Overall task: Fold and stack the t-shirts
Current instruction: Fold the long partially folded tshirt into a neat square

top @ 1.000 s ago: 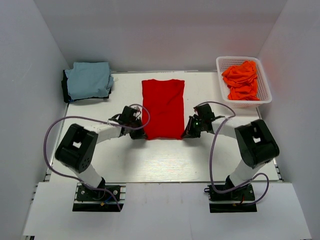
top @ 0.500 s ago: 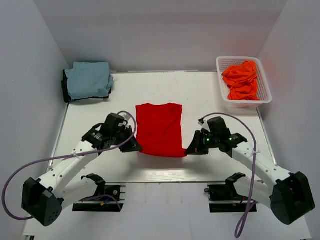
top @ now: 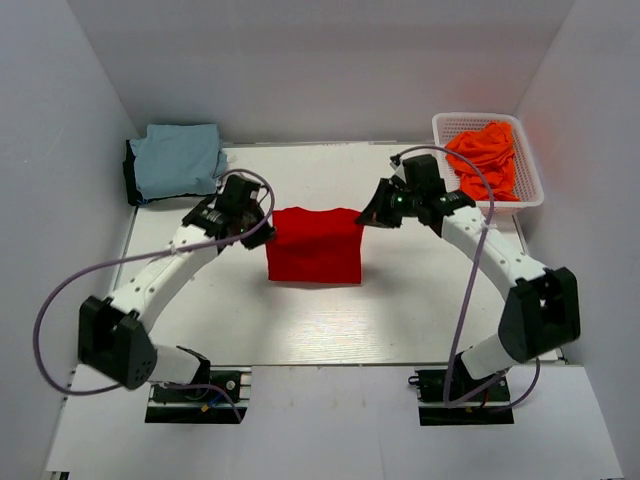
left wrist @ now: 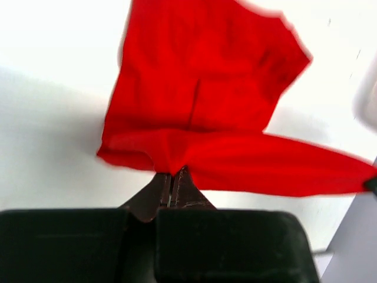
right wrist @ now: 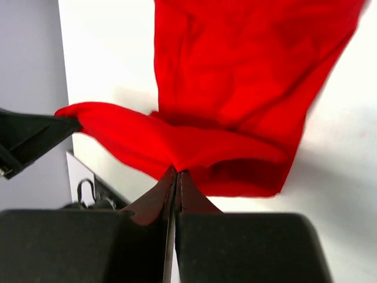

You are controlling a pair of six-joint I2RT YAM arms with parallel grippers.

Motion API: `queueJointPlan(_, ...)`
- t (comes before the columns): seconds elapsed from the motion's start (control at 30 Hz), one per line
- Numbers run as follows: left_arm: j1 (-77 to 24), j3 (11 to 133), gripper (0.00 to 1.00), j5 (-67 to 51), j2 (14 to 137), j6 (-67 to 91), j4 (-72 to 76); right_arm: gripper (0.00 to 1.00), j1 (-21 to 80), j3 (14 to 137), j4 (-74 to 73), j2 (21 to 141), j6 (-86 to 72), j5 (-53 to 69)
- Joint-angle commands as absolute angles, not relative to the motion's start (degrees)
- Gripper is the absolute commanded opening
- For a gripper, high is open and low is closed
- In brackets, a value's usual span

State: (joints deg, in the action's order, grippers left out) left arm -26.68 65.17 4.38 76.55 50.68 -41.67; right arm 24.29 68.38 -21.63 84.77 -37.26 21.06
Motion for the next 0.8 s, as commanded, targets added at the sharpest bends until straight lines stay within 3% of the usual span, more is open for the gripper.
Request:
queueJointPlan(0.0, -24.0, 72.8, 0.00, 7.0, 83.8, 50.2, -38.4, 0.00, 22.4, 75.1, -20.8, 88.5, -35.8, 21.0)
queueJointPlan(0.47, -18.9, 80.5, 0.00, -5.7, 101.0, 43.7, -28.6, 0.00, 18.0, 75.4, -16.9, 97.5, -39.0, 24.4)
queueJointPlan(0.67, -17.2, 90.8, 0.02, -5.1, 110.4, 42.1, -31.8, 0.00, 16.2, 79.7, -15.5, 104.6, -39.9, 25.3)
queueJointPlan(0.7, -17.2, 92.1, 0.10, -5.1, 111.7, 42.1, -32.4, 0.00, 15.6, 80.8, -16.8, 108.2, -40.0, 24.7)
queueJointPlan(0.73, -17.2, 93.4, 0.47, -5.1, 113.0, 41.0, -31.4, 0.00, 15.1, 83.4, -16.8, 109.5, -40.5, 24.9)
queueJointPlan(0.77, -16.6, 97.6, 0.69, -5.9, 114.5, 39.1, -31.4, 0.24, 14.9, 88.9, -16.8, 110.6, -40.7, 24.5)
